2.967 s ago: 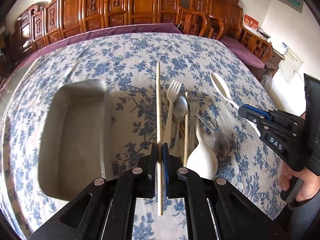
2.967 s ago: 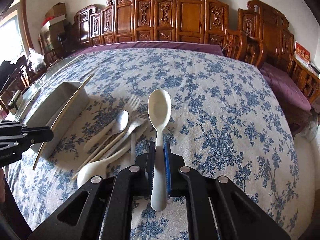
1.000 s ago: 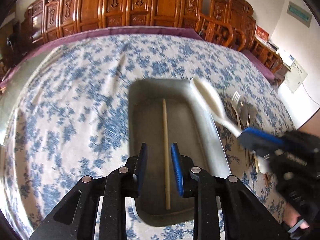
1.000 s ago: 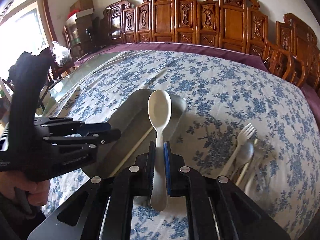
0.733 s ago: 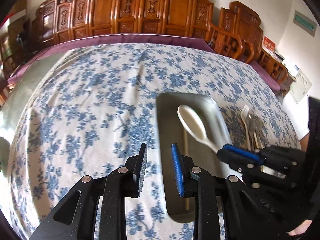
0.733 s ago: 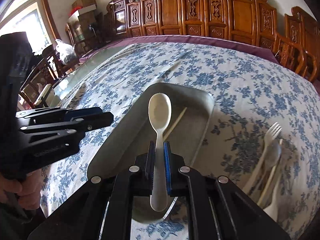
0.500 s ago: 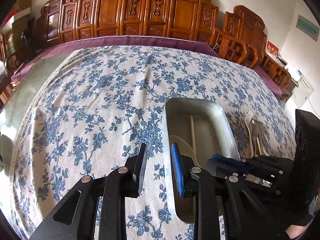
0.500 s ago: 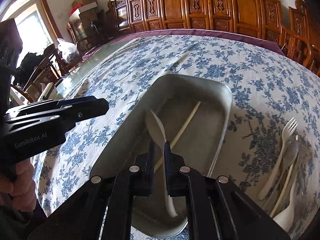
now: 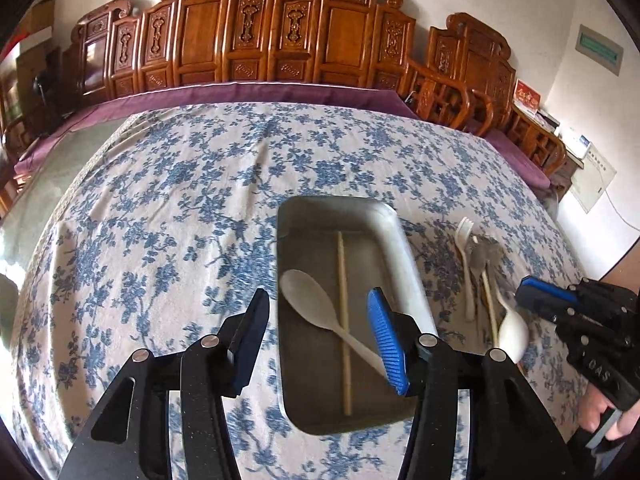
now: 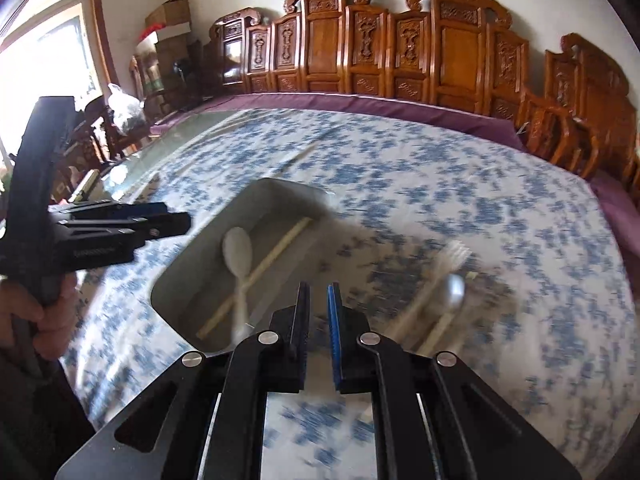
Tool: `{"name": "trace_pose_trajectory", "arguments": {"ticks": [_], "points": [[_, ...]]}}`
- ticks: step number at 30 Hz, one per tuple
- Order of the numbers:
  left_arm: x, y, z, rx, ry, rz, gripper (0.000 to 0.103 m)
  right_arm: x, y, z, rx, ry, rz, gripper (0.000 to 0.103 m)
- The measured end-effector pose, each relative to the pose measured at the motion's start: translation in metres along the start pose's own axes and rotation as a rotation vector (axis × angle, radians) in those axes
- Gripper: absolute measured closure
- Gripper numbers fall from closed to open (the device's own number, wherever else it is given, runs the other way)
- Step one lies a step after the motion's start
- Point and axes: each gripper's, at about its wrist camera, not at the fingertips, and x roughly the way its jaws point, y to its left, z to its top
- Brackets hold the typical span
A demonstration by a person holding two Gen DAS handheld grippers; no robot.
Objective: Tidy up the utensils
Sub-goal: 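Grasp the smiley-face metal spoon from the pile with the right gripper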
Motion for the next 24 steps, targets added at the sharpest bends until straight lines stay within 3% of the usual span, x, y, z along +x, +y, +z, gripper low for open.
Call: {"name": "trace_pose_trajectory", "arguments": {"ticks": [5,9,21,24], "points": [[-0.009,-0.025,-0.007,0.018,-0.020,-0.012,0.053,-0.014,-0.049,-0.023,0.002,0.028,-0.111,0.092],[-0.012,-0.042,-0.013,0.030,-0.024,-0.023,0.053,-0.007,-0.079,-0.037,0.008,0.074,-0.143,0.075],[-0.009,-0.088,-0.040,0.070,0.015,-0.035,0.053,0.064,-0.115,-0.044,-0.050,0.237,-0.134,0.075],[-0.007,-0.097,-0.048,0.071,0.031,-0.037,0.053,0.074,-0.119,-0.044,-0.056,0.264,-0.133,0.080]]}}
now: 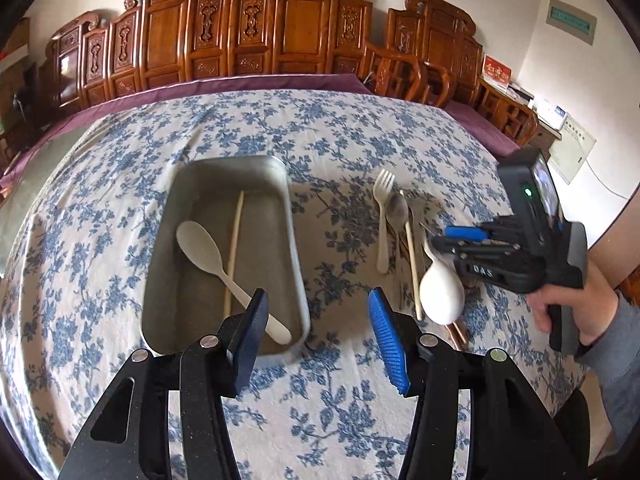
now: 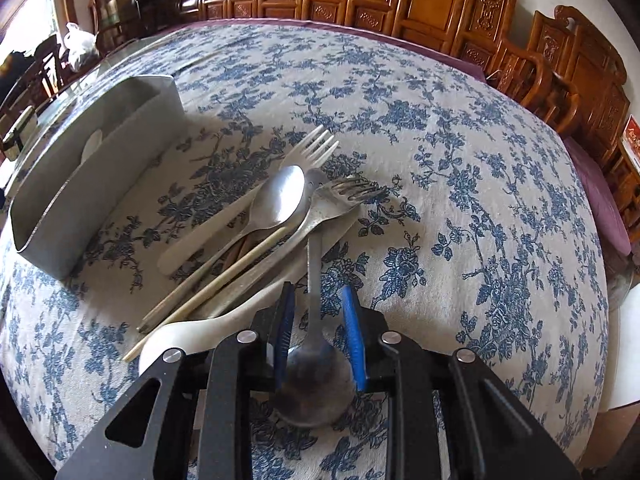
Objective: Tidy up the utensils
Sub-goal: 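Grasp the smiley-face metal spoon from the pile with the right gripper, then grasp a second wooden chopstick with the left gripper while the right gripper holds the metal spoon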
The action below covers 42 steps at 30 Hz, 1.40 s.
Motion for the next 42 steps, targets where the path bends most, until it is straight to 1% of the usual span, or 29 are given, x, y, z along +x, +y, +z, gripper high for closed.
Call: {"name": "trace_pose_trajectory", "arguments": {"ticks": [4,5,7,10,13,16,22,27,32,36,37,38,41,42], "points": [[0.004,-0.011,-0.007,0.007,0.011,-0.007,0.053,0.003,-0.003,0.000,-0.003,0.011,0.015,0.081],[0.006,-0.014,-0.008,0.011,0.016,-0.009,0.053,0.003,-0.004,0.000,-0.002,0.014,0.019,0.083],[0.009,-0.018,-0.009,0.019,0.021,-0.010,0.053,0.002,-0.003,-0.001,-0.009,0.022,0.031,0.093],[0.013,-0.023,-0.010,0.023,0.026,-0.014,0.053,-0.001,0.001,-0.003,-0.032,0.033,0.020,0.095],[0.017,-0.025,-0.013,0.026,0.032,-0.017,0.053,-0.002,0.000,-0.004,-0.027,0.045,0.016,0.096],[0.020,-0.028,-0.014,0.037,0.033,-0.017,0.053,-0.010,-0.004,-0.004,-0.035,0.035,-0.009,0.096],[0.028,-0.034,-0.015,0.050,0.038,-0.027,0.053,-0.028,-0.025,-0.008,-0.011,0.030,-0.042,0.096],[0.038,-0.040,-0.012,0.076,0.040,-0.028,0.054,-0.034,-0.035,-0.014,-0.002,0.008,-0.069,0.096],[0.054,-0.043,-0.004,0.106,0.054,-0.008,0.057,-0.039,-0.039,-0.014,-0.001,-0.037,-0.088,0.096],[0.072,-0.048,0.001,0.134,0.083,-0.020,0.059,-0.038,-0.042,-0.013,0.004,-0.046,-0.075,0.096],[0.076,-0.049,0.001,0.138,0.092,-0.021,0.061,-0.038,-0.041,-0.013,0.003,-0.052,-0.071,0.096],[0.083,-0.051,0.001,0.151,0.107,-0.015,0.064,-0.038,-0.041,-0.013,0.002,-0.055,-0.069,0.096],[0.092,-0.055,0.001,0.191,0.098,0.051,0.065,-0.039,-0.041,-0.013,0.000,-0.060,-0.064,0.096],[0.092,-0.055,0.002,0.191,0.097,0.056,0.065,-0.039,-0.041,-0.013,-0.002,-0.060,-0.063,0.096]]}}
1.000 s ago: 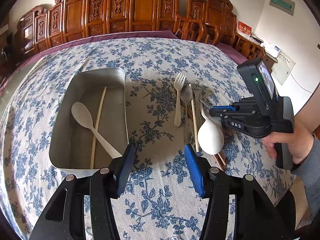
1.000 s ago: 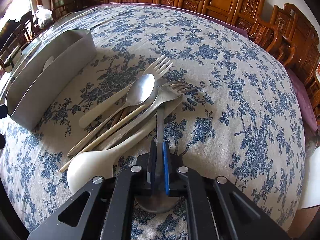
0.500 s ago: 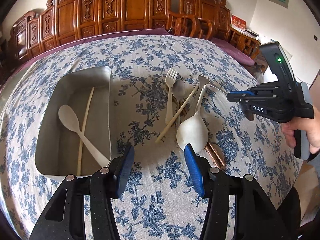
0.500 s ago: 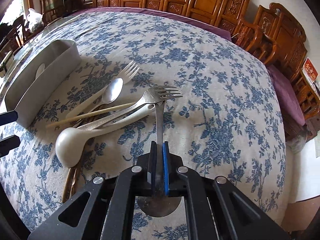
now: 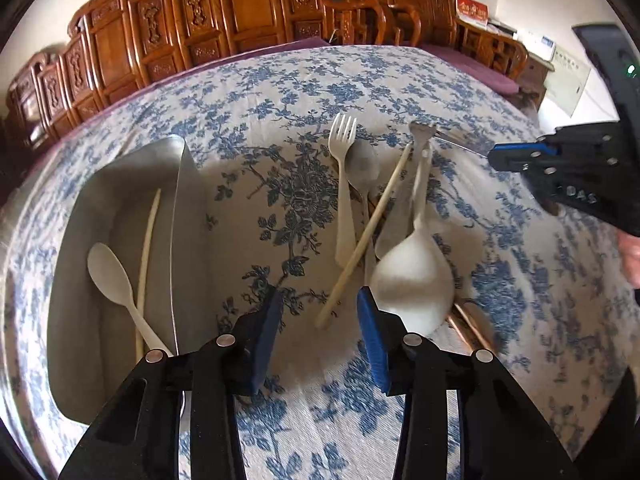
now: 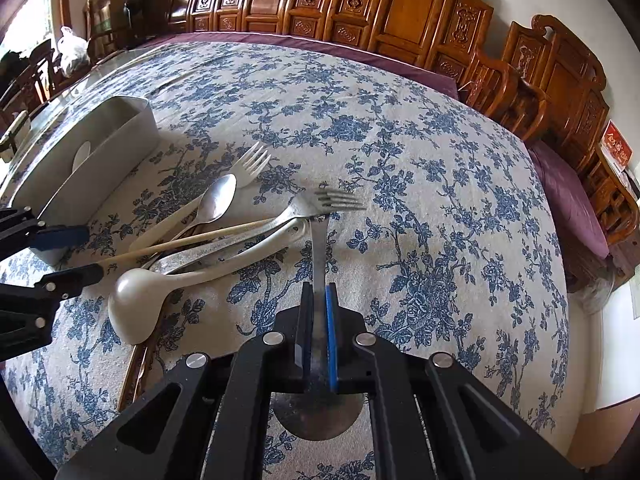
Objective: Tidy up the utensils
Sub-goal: 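Grasp a second wooden chopstick with the left gripper while the right gripper holds the metal spoon, then carry the chopstick into the grey tray and open the left gripper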
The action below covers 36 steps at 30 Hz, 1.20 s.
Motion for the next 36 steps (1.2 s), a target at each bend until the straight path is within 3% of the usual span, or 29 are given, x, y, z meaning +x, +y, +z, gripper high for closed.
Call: {"name": "trace_pose_trajectory", "arguments": {"ticks": [6,8,9,10,13,27,30,36], "points": [[0.000,0.003,0.002,0.018,0.001,-0.006,0.069,-0.002,-0.001,0.000,-0.014,-0.003,0.000,0.096],[-0.001,0.002,0.002,0.037,0.000,0.006,0.075,-0.002,0.000,0.000,-0.026,-0.001,-0.006,0.096],[-0.001,0.001,0.003,0.046,-0.002,-0.001,0.084,-0.002,0.000,-0.001,-0.031,0.000,-0.010,0.096],[-0.003,0.000,0.003,0.053,-0.004,-0.013,0.087,-0.001,-0.001,-0.001,-0.031,0.003,-0.011,0.096],[-0.012,-0.006,0.003,0.091,-0.027,-0.006,0.087,-0.001,-0.001,-0.003,-0.032,0.005,-0.011,0.096],[0.022,-0.020,0.015,0.168,0.106,0.003,0.089,-0.004,-0.003,-0.002,-0.043,0.005,-0.017,0.096],[0.022,-0.017,0.017,0.141,0.116,-0.026,0.097,-0.005,-0.003,-0.002,-0.044,0.006,-0.020,0.096],[-0.003,-0.008,0.016,0.078,0.063,-0.055,0.099,-0.011,-0.004,0.005,-0.036,-0.006,-0.030,0.096]]}}
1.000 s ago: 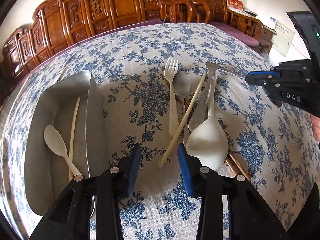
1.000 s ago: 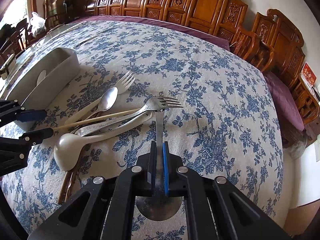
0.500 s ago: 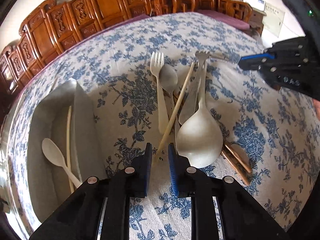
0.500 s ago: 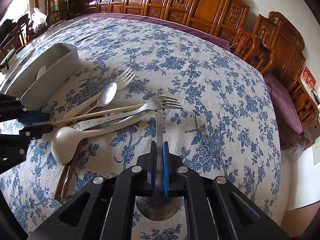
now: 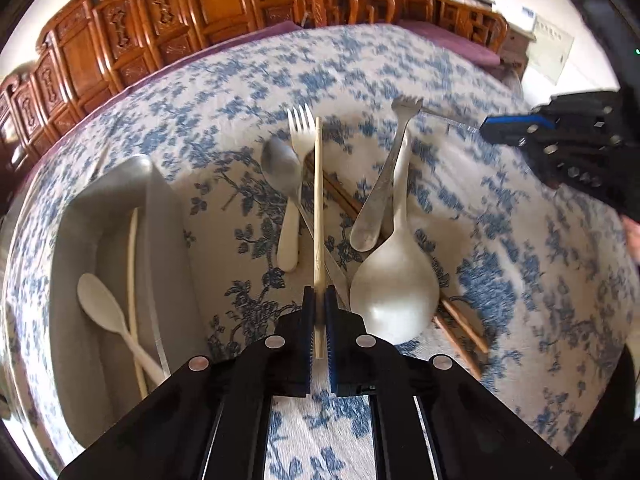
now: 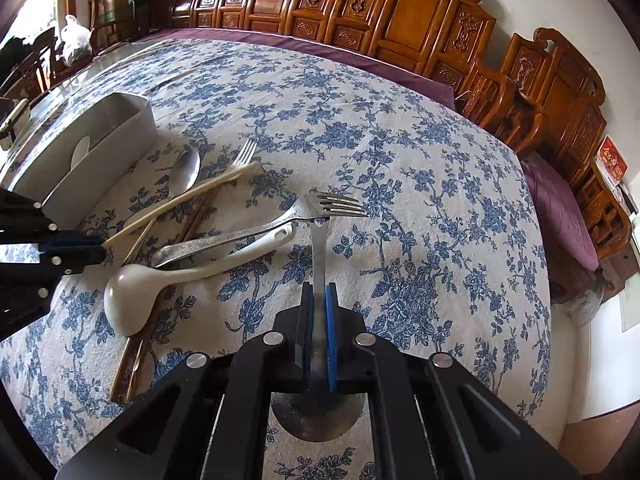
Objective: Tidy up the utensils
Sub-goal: 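Carry the chopstick into the grey tray and open the left gripper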
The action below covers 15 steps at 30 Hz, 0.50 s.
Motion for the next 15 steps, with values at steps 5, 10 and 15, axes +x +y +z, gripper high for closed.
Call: {"name": "trace_pose_trajectory", "arguments": {"ticks": [5,10,15], "points": [[-0.033,0.009,-0.006,-0.049,-0.065,-0.026,0.099,-0.006,0.003,0.009,0.012,-0.022,-0.022,0.096],[-0.056,0.021,-0.012,-0.082,-0.104,-0.033,0.099,-0.018,0.010,0.020,0.004,-0.031,-0.053,0.096],[-0.074,0.034,-0.018,-0.113,-0.138,-0.026,0.099,-0.040,0.013,0.031,0.001,-0.046,-0.075,0.096]]}}
